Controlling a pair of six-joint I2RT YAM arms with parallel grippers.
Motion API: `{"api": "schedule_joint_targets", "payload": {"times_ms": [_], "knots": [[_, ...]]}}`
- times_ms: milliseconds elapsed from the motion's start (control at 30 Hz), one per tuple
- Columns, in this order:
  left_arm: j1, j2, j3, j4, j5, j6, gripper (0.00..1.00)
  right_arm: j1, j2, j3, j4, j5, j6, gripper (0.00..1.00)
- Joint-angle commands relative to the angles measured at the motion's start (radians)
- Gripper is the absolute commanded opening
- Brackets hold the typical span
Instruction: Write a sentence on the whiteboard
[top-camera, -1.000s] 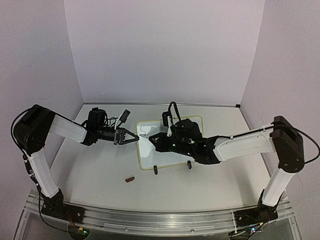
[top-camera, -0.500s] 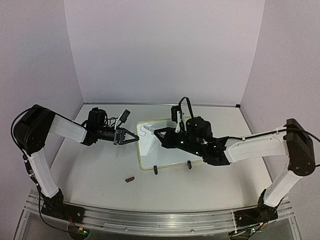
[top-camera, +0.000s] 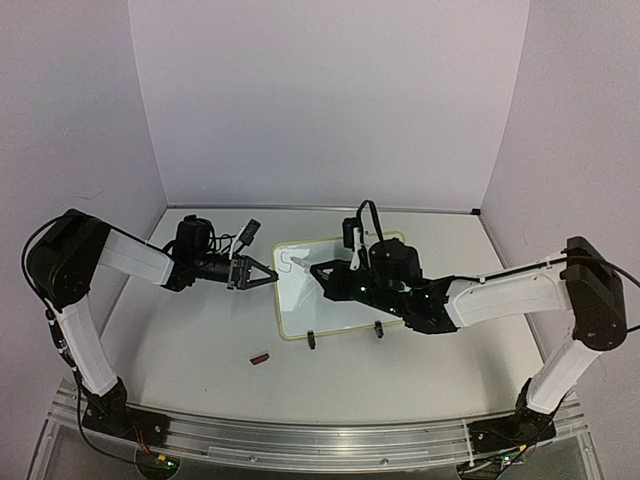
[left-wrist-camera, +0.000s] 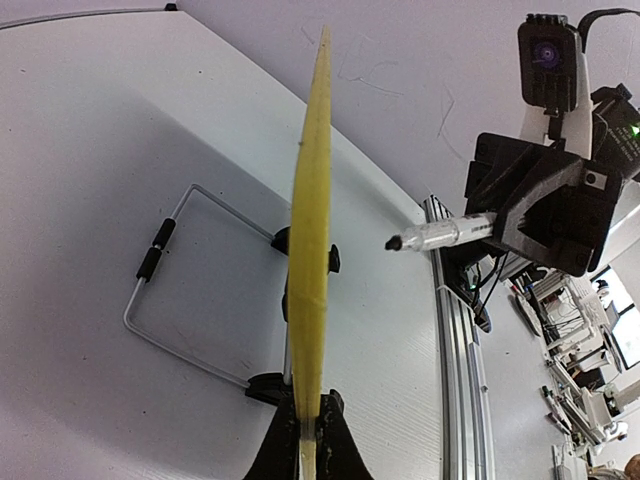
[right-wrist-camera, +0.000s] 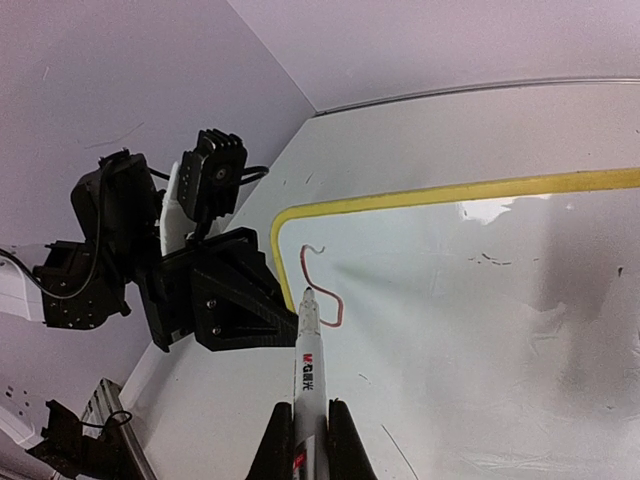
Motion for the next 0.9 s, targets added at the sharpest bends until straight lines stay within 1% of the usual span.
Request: {"api": "schedule_joint_targets", "payload": {"times_ms": [0,600,867], "knots": [[-0.007,-0.022,-0.008,-0.008,0.004,0.032,0.0,-0.006,0.03,0.037,-0.006,0.009,0.009,0.0],[-0.007,-0.024,-0.009,-0.01,0.002,0.035,0.0,-0.007,0.074,0.074,-0.01,0.027,0.0,0.0],[-0.007,-0.023,-0.009,-0.014,0.001,0.038,0.0,-0.008,0.046,0.05,-0.023,0.085,-0.007,0.0]]}}
